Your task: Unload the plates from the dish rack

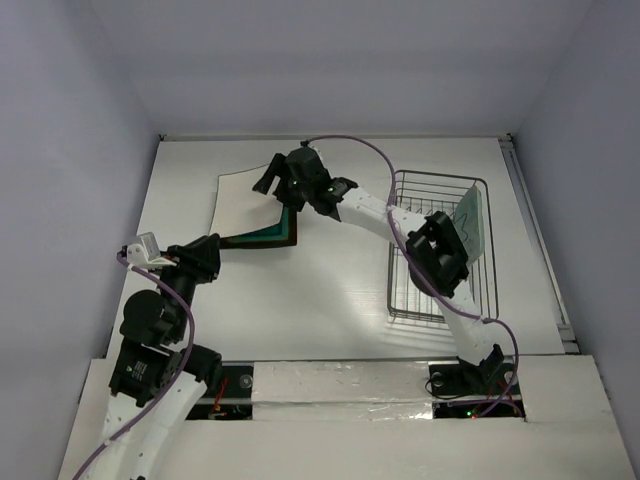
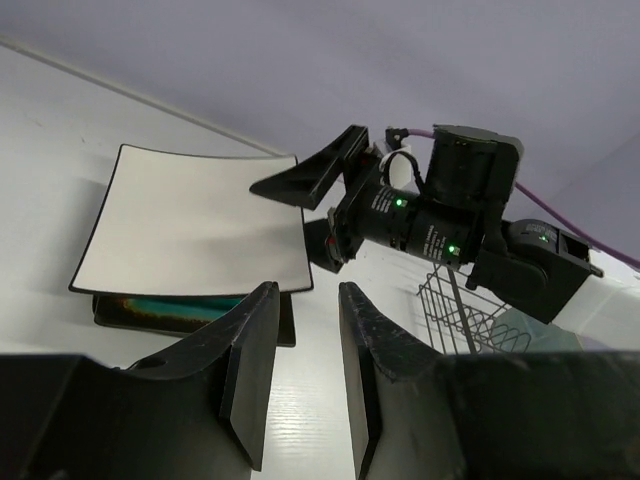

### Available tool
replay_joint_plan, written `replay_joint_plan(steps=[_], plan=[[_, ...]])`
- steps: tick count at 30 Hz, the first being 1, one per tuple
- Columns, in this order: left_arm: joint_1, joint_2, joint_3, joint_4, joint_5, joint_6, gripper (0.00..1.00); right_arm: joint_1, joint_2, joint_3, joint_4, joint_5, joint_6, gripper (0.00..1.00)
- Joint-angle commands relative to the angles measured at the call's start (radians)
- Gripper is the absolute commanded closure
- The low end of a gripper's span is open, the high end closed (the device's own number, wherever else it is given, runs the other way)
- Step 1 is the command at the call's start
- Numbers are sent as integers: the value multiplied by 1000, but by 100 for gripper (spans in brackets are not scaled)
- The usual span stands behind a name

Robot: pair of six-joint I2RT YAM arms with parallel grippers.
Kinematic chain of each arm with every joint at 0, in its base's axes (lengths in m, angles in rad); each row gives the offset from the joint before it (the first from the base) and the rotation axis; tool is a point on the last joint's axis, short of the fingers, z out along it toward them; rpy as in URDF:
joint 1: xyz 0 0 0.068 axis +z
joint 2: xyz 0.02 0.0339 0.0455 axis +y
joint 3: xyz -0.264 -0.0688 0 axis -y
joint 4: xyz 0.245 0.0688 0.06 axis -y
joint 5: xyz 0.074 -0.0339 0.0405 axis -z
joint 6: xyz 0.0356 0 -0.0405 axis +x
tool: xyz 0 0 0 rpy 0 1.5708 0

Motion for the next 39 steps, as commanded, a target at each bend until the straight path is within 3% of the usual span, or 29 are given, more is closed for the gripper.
replay_joint_plan(steps=[1,3,12,17,25,28,29,32,36,37,39], plan=[[-4,-10,-5,48,4,0,72,6,10,71,-200,-11,-102,16],[-4,-9,-3,48,4,2,72,6,6,60,-228,-9,-120,10],[-4,-16,-3,46,4,0,72,-3,2,83,-334,60,-186,5],[-4,-21,-3,45,4,-1,72,-3,42,172,-488,117,-249,1],[-4,-32,-3,43,4,-1,72,-14,70,238,-588,207,-328,1],[-4,-33,-2,45,4,0,72,-14,-43,158,-566,284,-380,20],[-4,-33,-3,43,4,3,72,-14,-88,123,-556,317,-399,51],[-4,-35,-3,45,4,3,76,-44,-320,-74,-515,417,-432,100],[-4,-38,-3,45,4,-4,90,-151,-646,-369,-493,486,-499,100],[-4,-38,-3,45,4,-7,98,-222,-762,-459,-528,512,-507,100],[-4,-30,-2,42,4,-9,100,-306,-862,-535,-571,511,-538,100]])
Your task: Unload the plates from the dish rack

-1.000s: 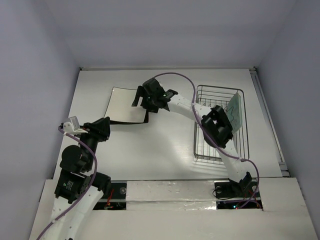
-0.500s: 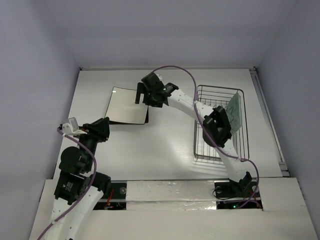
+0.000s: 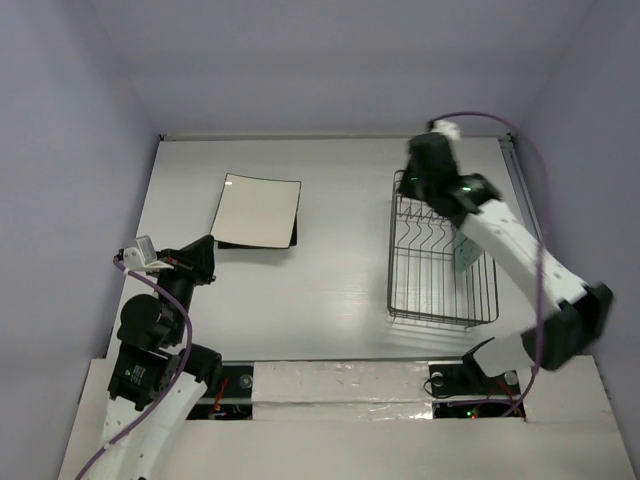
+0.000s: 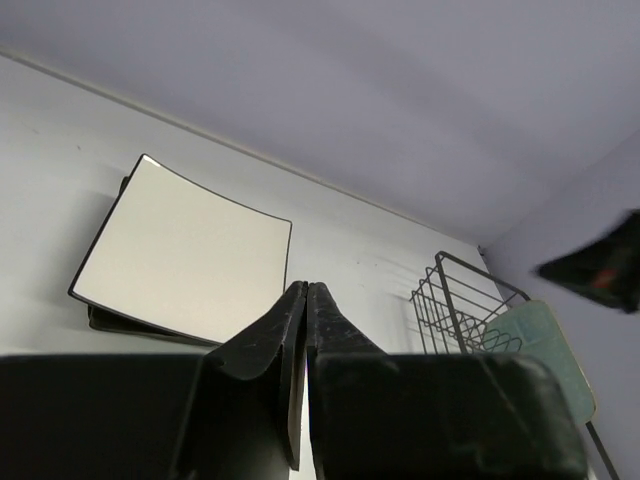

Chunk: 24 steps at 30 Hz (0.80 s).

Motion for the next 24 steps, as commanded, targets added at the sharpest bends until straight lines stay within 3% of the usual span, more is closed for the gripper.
replay_joint_plan(steps=[1,3,4,5,8,13,24], plan=[[-4,-3,-2,43,4,-3,100,-174,-215,-134,-85,103,-88,100],[-4,2,0,41,4,-3,100,-282,-301,-181,-150,126,-120,90],[-4,2,2,41,4,0,100,-307,-320,-194,-200,157,-137,76],[-4,2,3,36,4,0,100,-331,-335,-200,-236,164,-158,53],[-4,-9,5,33,4,6,92,-419,-337,-192,-322,134,-224,28],[-4,-29,9,23,4,6,75,-440,-214,-185,-359,109,-264,27],[-4,-34,11,27,4,9,70,-449,68,-102,-408,267,-255,49]])
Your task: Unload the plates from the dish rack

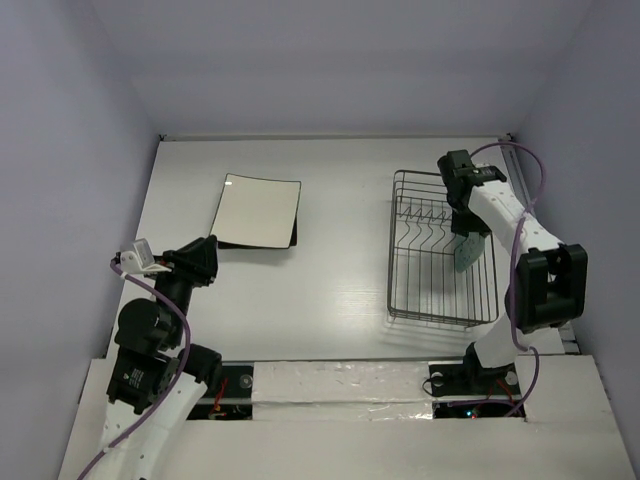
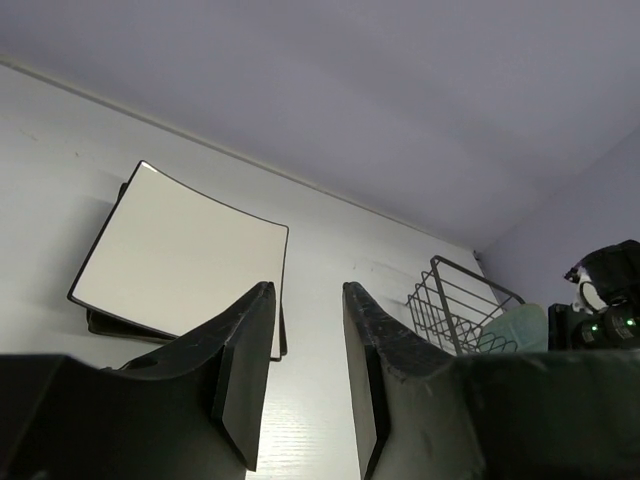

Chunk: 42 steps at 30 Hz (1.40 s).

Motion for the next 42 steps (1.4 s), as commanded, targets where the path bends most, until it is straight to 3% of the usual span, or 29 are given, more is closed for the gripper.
replay_joint_plan(steps=[1,4,9,12,21,24,27,28,31,34,39,42], plan=[[-4,-14,9,27,4,7,70,-8,42,71,-50,95,7,51],[-4,-16,8,29,4,10,69,-8,102,112,-96,149,26,60],[-4,-17,9,30,4,10,69,-8,123,156,-141,216,44,88],[-4,-19,8,30,4,10,69,-8,116,178,-155,238,44,100],[-4,-20,6,32,4,4,67,10,33,270,-150,319,21,100],[-4,-19,5,33,4,3,63,28,-5,331,-140,316,13,100],[-4,-16,6,33,4,3,54,37,-44,417,-141,287,9,100],[-4,-17,6,32,4,3,41,38,-54,440,-138,272,4,100],[-4,-17,2,41,4,4,18,48,-99,521,-124,174,-4,100],[-4,-14,0,41,4,3,5,100,-145,569,-95,93,3,100],[-4,-4,2,39,4,1,1,267,-208,543,-17,-39,87,100],[-4,1,0,39,4,1,1,396,-278,397,124,-172,194,100]])
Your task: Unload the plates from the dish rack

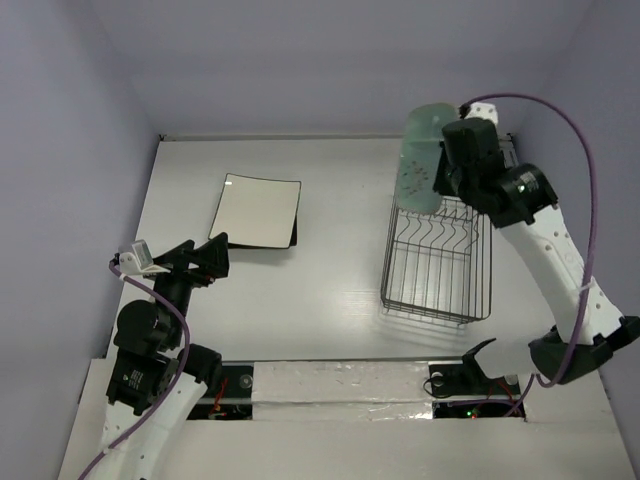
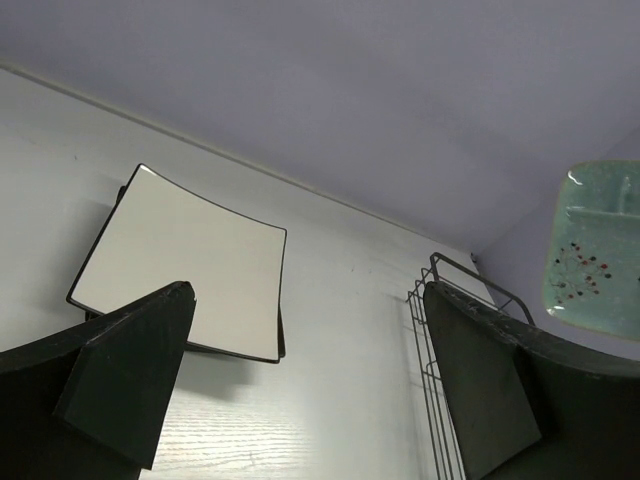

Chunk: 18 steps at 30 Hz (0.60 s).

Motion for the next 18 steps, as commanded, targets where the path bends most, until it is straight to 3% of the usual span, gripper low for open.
replay_joint_plan(steps=[1,5,10,18], plan=[[-4,10,0,38,4,0,2,136,-90,-147,344,-192,154,100],[-4,15,0,35,4,0,4,274,-207,-471,701,-309,332,100],[-4,23,2,35,4,2,4,487,-207,-723,975,-225,511,100],[-4,29,0,37,4,2,2,676,3,-763,968,-61,662,100]])
